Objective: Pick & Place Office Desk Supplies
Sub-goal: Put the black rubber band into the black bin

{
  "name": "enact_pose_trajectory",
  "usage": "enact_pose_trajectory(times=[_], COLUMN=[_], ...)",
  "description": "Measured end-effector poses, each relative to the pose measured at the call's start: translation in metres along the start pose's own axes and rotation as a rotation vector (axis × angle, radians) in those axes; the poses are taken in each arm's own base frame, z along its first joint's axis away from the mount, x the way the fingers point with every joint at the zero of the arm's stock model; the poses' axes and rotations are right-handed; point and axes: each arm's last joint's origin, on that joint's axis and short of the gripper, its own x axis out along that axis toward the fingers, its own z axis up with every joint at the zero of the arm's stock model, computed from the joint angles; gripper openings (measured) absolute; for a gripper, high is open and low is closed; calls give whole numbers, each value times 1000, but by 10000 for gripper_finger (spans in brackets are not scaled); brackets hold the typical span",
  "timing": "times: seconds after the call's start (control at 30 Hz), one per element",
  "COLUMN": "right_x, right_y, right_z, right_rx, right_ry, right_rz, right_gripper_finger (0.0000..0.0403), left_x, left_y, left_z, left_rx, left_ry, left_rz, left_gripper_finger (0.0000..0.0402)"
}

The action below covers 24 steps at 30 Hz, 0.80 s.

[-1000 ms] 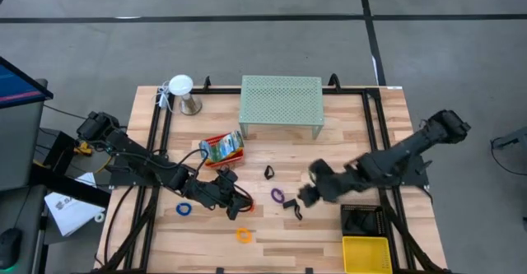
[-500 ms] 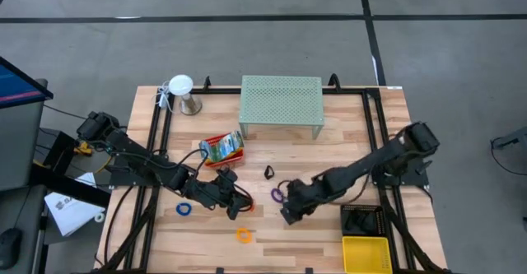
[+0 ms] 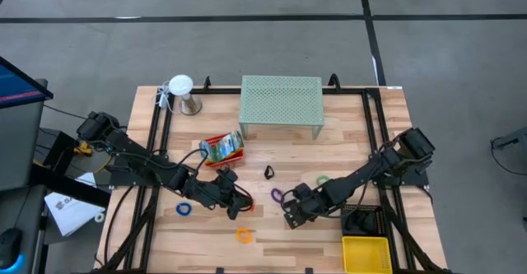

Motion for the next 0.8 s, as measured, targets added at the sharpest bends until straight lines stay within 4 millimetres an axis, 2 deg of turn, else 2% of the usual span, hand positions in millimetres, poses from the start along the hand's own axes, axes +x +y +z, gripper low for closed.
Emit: enact_pose_trajectory(times=[0.47, 0.63, 0.8], right_x=[0, 0, 0], right_y=[-7, -7, -8], right_z=[10, 12, 15], right_rx=[-24, -37, -59], right_ry=[-22, -26, -27], right_rz=[-66, -67, -73], right_gripper_finger=[175, 148, 104], left_x=[0, 0, 0], left_y=[0, 0, 0], left_z=[0, 0, 0], left_rx=[1, 1, 5], left_ry=[1, 1, 1], left_rz=[1, 1, 1], left_gripper_finger=[88, 88, 88])
